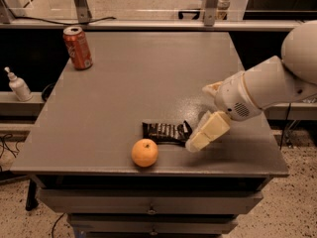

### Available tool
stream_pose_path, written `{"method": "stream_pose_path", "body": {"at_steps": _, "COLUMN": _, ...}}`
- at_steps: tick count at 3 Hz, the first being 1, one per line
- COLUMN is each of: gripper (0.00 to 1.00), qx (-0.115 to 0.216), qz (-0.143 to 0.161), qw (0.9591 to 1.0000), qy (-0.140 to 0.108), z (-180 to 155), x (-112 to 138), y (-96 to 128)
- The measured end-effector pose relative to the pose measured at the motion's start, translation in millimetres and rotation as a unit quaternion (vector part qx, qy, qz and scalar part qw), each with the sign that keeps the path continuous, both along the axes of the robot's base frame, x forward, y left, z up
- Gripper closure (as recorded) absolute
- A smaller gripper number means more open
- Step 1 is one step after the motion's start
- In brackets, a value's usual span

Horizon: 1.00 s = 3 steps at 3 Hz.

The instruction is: Move rxbar chocolate near orange

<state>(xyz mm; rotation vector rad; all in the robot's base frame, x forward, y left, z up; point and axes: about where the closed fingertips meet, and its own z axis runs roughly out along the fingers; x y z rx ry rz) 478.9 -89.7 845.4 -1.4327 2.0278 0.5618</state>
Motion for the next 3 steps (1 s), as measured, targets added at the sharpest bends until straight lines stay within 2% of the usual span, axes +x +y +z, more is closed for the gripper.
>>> {"method": "stream_pose_path", "body": {"at_steps": 1, "gripper": 0.0, "qx": 0.016, "qz": -0.037, "qw": 0.998, "qy": -0.048, "z": 41, "x": 19, "y": -44}}
{"method": "stream_pose_path", "body": {"at_steps": 2, "gripper": 0.0, "qx": 0.043, "qz": -0.081, "qw": 0.9898, "qy": -0.109, "z": 91, "x": 32, "y": -89}}
{"method": "stream_pose_path", "body": {"at_steps": 3, "gripper": 0.0, "qx": 0.044, "qz": -0.08, "qw": 0.9893, "qy": -0.114, "z": 98, "x": 33, "y": -87}}
